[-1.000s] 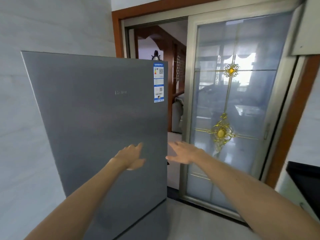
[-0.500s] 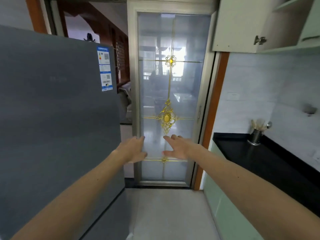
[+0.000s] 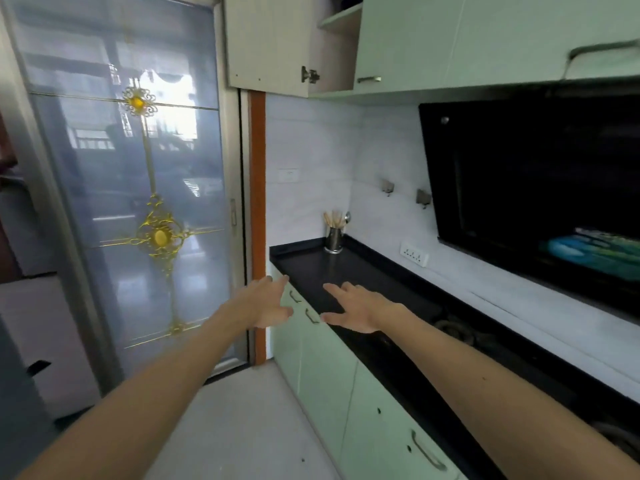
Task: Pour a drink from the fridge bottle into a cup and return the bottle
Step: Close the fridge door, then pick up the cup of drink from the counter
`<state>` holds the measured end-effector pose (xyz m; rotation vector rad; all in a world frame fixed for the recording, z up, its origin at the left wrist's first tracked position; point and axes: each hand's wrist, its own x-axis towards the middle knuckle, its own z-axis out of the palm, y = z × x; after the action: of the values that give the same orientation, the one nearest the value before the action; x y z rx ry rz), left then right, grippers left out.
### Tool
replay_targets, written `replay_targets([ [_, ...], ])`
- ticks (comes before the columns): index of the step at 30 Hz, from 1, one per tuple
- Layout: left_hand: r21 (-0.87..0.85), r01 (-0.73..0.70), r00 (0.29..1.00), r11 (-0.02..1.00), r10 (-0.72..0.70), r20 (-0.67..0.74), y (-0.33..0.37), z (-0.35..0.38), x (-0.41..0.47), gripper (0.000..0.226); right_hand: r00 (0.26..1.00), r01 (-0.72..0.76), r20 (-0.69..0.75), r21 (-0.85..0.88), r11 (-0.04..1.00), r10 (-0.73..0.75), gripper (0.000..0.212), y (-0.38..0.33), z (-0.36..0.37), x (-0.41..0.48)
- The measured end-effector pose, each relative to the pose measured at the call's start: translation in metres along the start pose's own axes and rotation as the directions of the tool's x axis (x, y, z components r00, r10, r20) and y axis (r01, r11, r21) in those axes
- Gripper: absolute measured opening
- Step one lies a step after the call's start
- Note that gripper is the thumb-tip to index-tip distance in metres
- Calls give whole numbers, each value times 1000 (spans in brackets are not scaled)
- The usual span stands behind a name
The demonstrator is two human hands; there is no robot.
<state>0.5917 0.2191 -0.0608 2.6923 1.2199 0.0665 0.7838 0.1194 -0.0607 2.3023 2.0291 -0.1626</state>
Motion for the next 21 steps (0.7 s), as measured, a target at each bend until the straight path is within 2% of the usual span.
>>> replay_targets([
  [7,32,-235,971,971,233,48,139,24,25,82,968,-250,-4,2,968,250,83,104,7,-101],
  [12,63,-371,928,926,367,68,234,40,13,80,929,-371,-8,-5,929,371,84,160,12,-178],
  [16,66,-426,904,902,421,78,292,47,-2,80,895,-447,3,6,895,446,84,198,16,-238],
  [21,76,-491,870,868,485,87,359,55,-22,79,860,-509,2,-64,859,510,81,236,21,-311],
])
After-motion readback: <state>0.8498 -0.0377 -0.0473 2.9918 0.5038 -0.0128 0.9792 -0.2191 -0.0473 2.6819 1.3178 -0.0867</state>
